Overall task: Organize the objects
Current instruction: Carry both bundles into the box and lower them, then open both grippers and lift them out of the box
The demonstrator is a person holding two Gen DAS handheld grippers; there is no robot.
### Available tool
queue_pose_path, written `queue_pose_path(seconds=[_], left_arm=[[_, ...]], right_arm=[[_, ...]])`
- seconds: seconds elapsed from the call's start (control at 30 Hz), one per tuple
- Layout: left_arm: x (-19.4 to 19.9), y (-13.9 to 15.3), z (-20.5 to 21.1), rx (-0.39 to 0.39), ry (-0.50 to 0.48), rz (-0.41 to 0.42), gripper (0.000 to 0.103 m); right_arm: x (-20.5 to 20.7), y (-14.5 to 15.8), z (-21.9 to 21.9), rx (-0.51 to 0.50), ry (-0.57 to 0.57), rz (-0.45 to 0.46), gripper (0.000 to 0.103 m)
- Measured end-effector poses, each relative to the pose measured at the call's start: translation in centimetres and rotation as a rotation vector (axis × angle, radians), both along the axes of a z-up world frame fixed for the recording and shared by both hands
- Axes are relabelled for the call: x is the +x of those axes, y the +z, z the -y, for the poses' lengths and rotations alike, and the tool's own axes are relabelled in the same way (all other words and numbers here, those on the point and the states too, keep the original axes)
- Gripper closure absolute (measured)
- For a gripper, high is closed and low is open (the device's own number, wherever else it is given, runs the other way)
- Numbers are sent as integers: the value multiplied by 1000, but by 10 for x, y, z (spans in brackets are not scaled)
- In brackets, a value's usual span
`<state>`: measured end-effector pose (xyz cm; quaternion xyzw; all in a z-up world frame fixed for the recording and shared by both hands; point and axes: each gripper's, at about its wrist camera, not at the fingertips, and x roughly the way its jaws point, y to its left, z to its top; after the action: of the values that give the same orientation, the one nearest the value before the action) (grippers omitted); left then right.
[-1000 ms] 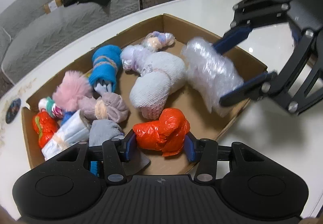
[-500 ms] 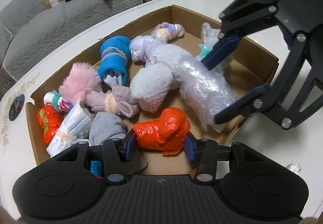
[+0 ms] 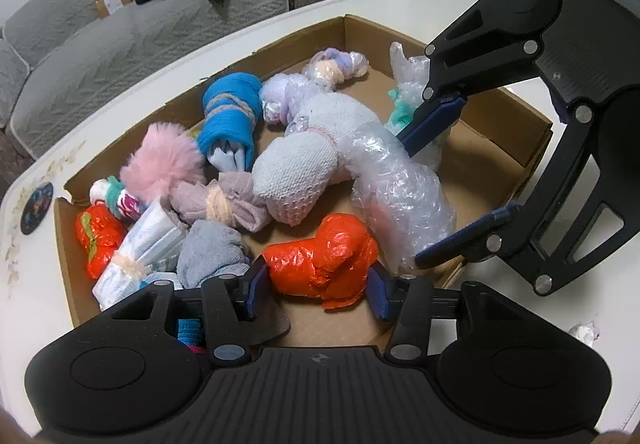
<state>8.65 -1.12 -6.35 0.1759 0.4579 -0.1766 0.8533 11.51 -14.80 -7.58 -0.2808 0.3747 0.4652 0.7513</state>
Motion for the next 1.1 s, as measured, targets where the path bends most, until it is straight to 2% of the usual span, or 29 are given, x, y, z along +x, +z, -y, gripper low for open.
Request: queue_pose_path(seconds=[0.07,0.1,0.27,0.8,1.1], left_arm=[[-2,3,1,-2,-6,8,40],[-4,5,2,-1,-12,14,33],[-11,12,4,-3,-18,39,29],[-25,23,-3,-18,12,69,28],[-40,32,-14,-27,38,93,24]], right_arm=[[0,0,-1,0,-7,4,46],[-1,1,0,3,-10,7,45],[-3,6,3,21,-21,16,42],[-6,6,-4,21,-26,21,41],[-4,4,-25,22,-10,18,41]])
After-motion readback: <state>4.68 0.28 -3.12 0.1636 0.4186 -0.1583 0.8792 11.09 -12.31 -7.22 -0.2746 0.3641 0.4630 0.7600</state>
